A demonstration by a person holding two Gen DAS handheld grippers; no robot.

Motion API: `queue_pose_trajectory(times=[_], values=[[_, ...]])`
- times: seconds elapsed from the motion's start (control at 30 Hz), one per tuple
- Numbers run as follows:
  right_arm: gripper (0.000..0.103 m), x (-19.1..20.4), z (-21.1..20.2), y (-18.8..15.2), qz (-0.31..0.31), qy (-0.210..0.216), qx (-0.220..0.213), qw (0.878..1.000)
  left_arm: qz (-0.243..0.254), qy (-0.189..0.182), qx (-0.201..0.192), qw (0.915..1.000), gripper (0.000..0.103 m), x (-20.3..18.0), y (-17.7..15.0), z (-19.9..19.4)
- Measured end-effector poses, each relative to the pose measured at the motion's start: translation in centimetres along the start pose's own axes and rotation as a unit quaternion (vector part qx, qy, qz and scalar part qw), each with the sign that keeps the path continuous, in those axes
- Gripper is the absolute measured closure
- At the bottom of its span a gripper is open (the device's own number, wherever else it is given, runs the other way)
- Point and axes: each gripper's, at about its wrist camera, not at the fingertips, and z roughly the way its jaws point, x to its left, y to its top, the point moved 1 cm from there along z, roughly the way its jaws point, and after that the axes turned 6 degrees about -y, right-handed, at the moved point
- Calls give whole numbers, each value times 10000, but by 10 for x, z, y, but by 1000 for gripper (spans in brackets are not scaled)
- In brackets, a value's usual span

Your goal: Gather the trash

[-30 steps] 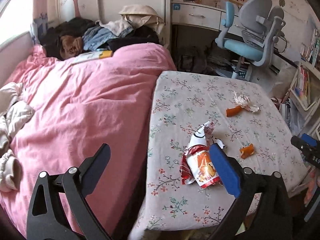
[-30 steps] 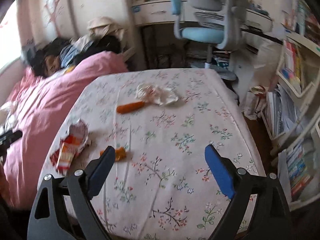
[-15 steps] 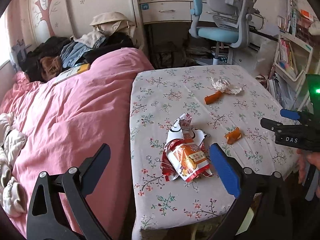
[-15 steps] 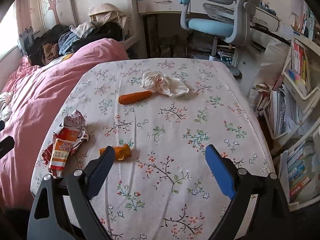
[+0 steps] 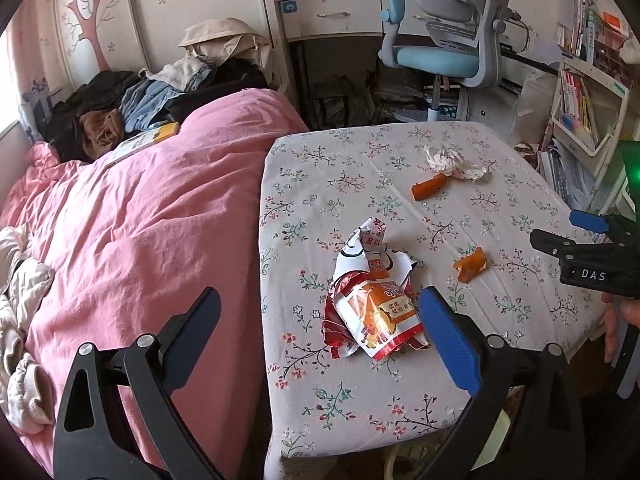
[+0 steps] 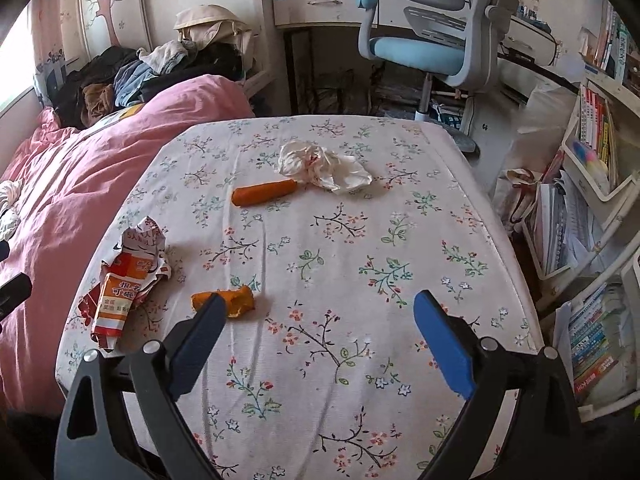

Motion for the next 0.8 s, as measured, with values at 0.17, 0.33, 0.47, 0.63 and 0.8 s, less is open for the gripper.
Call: queue_pose_trajectory(times=[0.17,0.33,0.47,0.63,0.8], values=[[12,0,0,0,-26,-13,-3,10000,-22,-25,-9,10000,7,0,1,0],[12,3,0,0,-113,-43,10,9999,-28,-45,-24,10000,7,0,2,-1],[12,4,1,0,-125,-56,19,9999,-41,-59,-31,10000,7,0,2,-2],[12,4,1,-1,-134,-66,19,9999,-46,-67,-31,10000,7,1,2,-2],[12,5,2,-1,-153,-77,23,9999,-51,-73,-31,10000,7,1,2,-2]])
